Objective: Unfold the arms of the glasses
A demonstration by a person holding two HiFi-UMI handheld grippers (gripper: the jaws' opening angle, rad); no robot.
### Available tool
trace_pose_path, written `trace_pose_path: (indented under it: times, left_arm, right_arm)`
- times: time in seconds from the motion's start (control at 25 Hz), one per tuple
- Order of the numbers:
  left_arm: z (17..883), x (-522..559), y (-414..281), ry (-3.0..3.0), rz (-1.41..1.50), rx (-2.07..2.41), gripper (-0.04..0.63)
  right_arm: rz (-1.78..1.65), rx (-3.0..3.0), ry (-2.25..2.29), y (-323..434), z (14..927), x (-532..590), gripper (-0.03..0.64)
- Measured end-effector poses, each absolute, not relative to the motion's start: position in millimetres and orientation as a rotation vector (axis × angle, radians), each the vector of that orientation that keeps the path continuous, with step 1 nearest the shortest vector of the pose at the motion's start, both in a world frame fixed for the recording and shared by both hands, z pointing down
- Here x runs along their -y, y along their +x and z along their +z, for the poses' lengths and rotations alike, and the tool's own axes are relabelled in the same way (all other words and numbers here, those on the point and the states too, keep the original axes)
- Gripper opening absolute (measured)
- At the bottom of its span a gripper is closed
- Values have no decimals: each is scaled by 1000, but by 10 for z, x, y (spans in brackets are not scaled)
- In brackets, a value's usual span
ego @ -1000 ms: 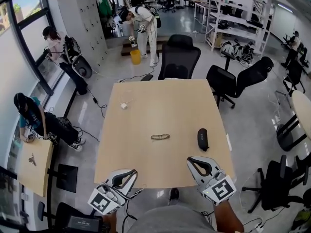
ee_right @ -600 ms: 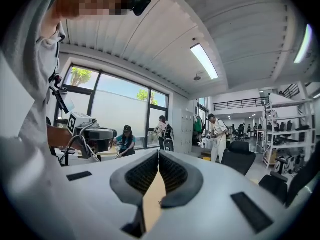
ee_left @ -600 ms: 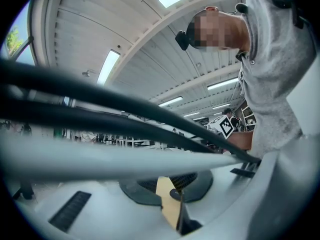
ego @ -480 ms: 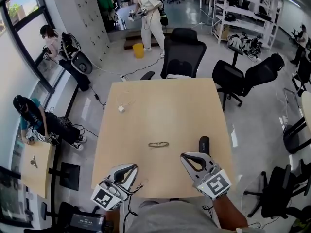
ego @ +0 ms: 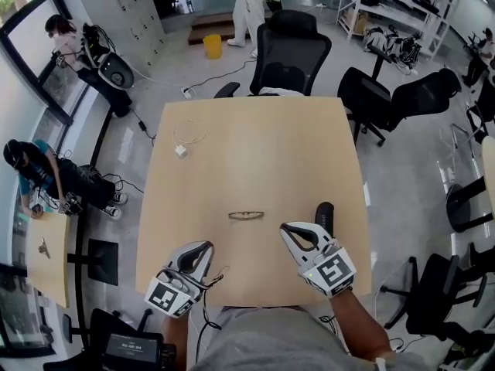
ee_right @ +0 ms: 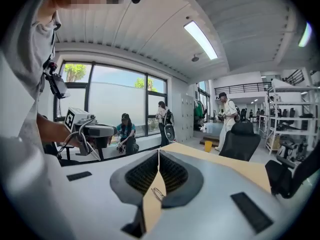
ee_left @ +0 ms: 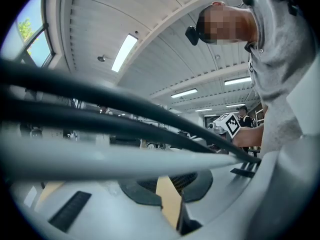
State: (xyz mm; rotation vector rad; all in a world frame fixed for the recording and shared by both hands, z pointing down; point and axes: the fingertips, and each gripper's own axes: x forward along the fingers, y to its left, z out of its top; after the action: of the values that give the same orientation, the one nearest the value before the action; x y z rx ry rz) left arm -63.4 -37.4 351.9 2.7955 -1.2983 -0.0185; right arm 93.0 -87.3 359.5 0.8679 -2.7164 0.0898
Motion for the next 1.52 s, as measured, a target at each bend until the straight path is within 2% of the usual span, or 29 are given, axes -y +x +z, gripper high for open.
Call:
trace_pose_path:
  times: [0.36,0.72,1.04,1.52]
  left_arm:
    - [4747,1260,-661,2689,175,1195,20]
    - [5826,1638,-661,2583,410,1073,20]
    - [6298,1763,-567,2617,557,956,20]
    - [6612,1756,-577,2641,638,891,25]
  right_arm:
    - [240,2570,793,674,4569,1441,9]
    - [300,2364,659,441,5672,1756,11]
    - [323,2223,606,470,6366,1821,12]
    - [319,2160,578,386,6683,1889,44]
